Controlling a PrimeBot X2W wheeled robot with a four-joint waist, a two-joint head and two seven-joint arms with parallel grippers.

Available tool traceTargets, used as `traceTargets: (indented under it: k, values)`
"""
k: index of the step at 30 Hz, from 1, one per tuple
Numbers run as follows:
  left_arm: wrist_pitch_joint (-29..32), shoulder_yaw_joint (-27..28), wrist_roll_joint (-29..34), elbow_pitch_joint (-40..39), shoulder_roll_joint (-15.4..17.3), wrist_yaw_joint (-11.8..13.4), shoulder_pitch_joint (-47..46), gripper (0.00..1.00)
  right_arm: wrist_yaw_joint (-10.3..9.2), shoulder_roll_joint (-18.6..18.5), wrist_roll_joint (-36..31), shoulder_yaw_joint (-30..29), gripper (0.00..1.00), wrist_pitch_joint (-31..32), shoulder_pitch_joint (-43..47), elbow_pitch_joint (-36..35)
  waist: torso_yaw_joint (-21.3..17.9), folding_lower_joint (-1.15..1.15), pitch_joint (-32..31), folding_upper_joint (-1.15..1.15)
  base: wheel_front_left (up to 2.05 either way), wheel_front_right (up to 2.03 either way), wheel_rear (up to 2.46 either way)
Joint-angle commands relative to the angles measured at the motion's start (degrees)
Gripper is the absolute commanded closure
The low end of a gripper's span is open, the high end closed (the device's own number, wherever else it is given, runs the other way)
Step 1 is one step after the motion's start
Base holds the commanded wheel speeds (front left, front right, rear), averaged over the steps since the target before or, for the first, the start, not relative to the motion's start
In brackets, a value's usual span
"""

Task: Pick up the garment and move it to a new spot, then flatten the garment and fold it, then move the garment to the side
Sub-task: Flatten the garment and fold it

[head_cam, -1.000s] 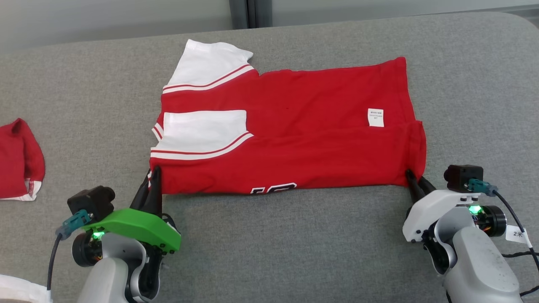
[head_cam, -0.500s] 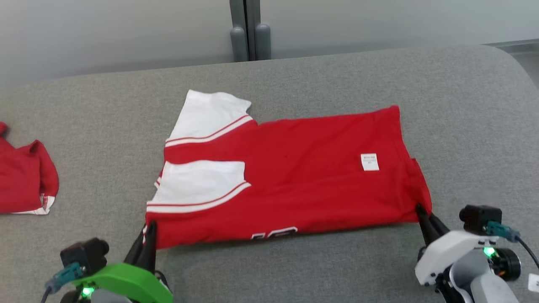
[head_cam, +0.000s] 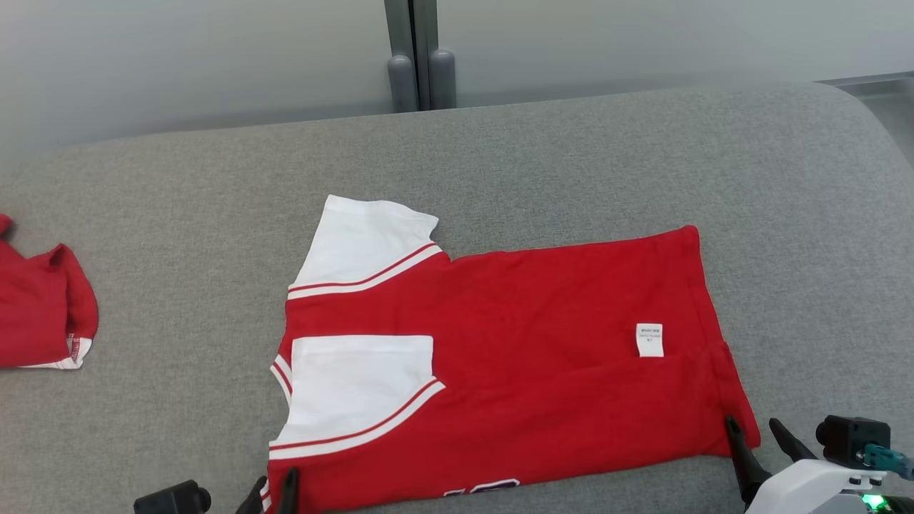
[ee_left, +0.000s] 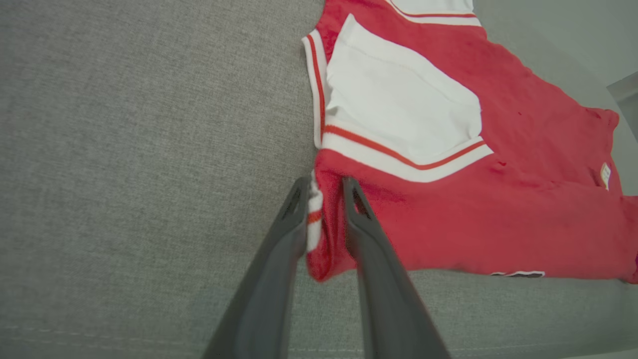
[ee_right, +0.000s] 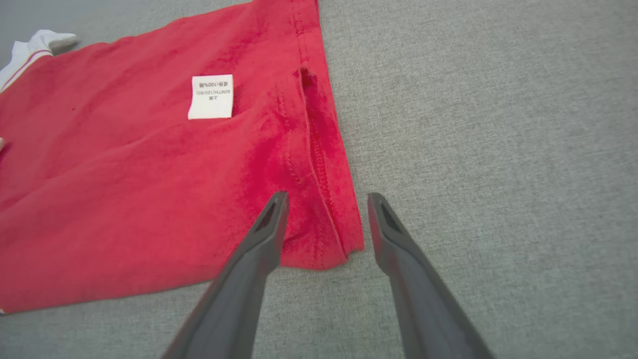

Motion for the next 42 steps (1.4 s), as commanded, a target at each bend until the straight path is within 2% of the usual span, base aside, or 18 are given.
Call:
traceTargets:
  k: [1, 6, 8, 15, 18, 26, 34, 42]
  values:
    - [-0.21, -0.07, 0.78, 0.07, 0.31, 0.18, -0.92, 0.0, -0.07, -0.22, 0.36, -0.24, 0.0, -0.24, 0.27, -0.4, -0.12, 0.0, 0.11, 0.0, 0.0, 0.0, 0.0]
    - [0.15, -0.74, 3.05, -1.21, 2.5, -0.98, -5.84, 0.0, -0.07, -0.23, -0.84, -2.04, 0.0, -1.05, -1.39, -2.79, -0.2, 0.0, 0.68, 0.0, 0.0, 0.0, 0.0]
    - [1.25, -1.25, 4.65, -1.81, 4.33, -1.98, -9.82, 0.0, -0.06, -0.2, -1.74, -2.47, 0.0, -0.98, -2.63, -4.06, -0.4, 0.0, 1.07, 0.0, 0.0, 0.0, 0.0]
    - [8.45, -3.81, 8.16, 2.09, 11.12, -8.74, -31.27, 0.0, -0.06, -0.2, -5.75, 0.26, 0.0, 1.8, -10.45, -7.74, -2.72, 0.0, 4.6, 0.0, 0.0, 0.0, 0.0]
    - [12.29, -4.55, 8.52, 6.53, 14.01, -10.27, -40.37, 0.0, -0.07, -0.22, -6.27, 2.89, 0.0, 2.82, -14.65, -7.89, -5.0, 0.0, 7.2, 0.0, 0.0, 0.0, 0.0]
    - [18.96, -5.43, 7.29, 19.23, 17.35, -11.54, -54.69, 0.0, -0.07, -0.2, -5.76, 8.85, 0.0, 2.56, -23.8, -5.91, -11.05, 0.0, 13.86, 0.0, 0.0, 0.0, 0.0]
    - [23.21, -6.17, 6.21, 26.77, 19.05, -11.47, -60.19, 0.0, -0.07, -0.17, -5.19, 10.66, 0.0, 0.77, -28.2, -3.34, -14.66, 0.0, 19.5, 0.0, 0.0, 0.0, 0.0]
    - [26.7, -6.51, 4.98, 30.6, 19.44, -11.01, -61.8, 0.0, -0.07, -0.17, -3.78, 11.37, 0.0, -1.97, -29.94, -0.13, -16.2, 0.0, 21.83, 0.0, 0.0, 0.0, 0.0]
